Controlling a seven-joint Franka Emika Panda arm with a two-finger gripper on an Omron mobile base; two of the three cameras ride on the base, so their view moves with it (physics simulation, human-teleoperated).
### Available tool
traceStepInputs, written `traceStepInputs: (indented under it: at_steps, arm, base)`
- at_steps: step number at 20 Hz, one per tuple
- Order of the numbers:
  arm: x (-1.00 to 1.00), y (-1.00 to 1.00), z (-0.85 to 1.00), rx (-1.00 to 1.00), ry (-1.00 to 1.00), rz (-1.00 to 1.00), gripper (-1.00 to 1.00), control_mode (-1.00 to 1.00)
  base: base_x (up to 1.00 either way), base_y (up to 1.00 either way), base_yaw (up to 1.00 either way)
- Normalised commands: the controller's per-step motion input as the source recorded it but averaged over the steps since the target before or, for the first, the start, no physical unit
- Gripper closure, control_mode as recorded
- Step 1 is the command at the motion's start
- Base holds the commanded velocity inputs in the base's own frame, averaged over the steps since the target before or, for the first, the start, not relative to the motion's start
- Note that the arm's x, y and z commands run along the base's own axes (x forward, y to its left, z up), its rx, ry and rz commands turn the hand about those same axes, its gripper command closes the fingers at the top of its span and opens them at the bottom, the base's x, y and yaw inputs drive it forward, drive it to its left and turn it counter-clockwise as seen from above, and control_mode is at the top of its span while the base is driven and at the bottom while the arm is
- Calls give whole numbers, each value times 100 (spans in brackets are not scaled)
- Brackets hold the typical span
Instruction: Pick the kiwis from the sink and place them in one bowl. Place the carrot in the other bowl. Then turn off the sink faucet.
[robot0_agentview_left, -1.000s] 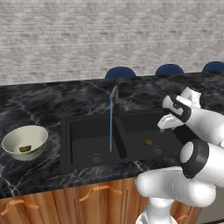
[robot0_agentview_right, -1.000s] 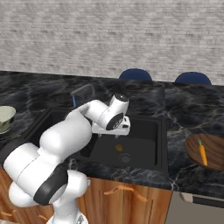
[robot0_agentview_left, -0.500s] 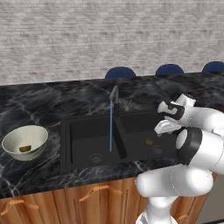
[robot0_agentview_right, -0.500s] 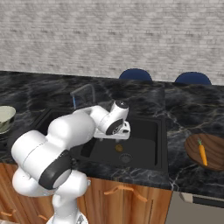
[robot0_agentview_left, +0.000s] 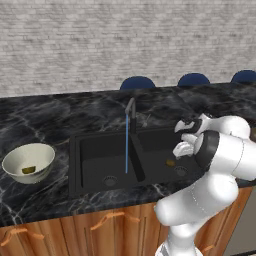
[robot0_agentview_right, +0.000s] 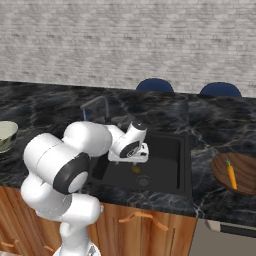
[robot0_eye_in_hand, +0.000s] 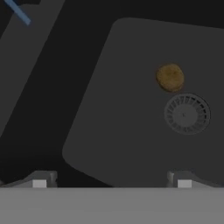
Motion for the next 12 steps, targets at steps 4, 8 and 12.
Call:
traceStepInputs:
  at_steps: [4,8,12]
  arm:
    - [35,0,-29,0,0,0,-100,-100]
    - [31,-3,-29,0,0,0,-100,-100]
    - [23,-15,-31,0,0,0,-100,-100]
  base:
    - [0,0,0]
    - [0,0,0]
    - [0,0,0]
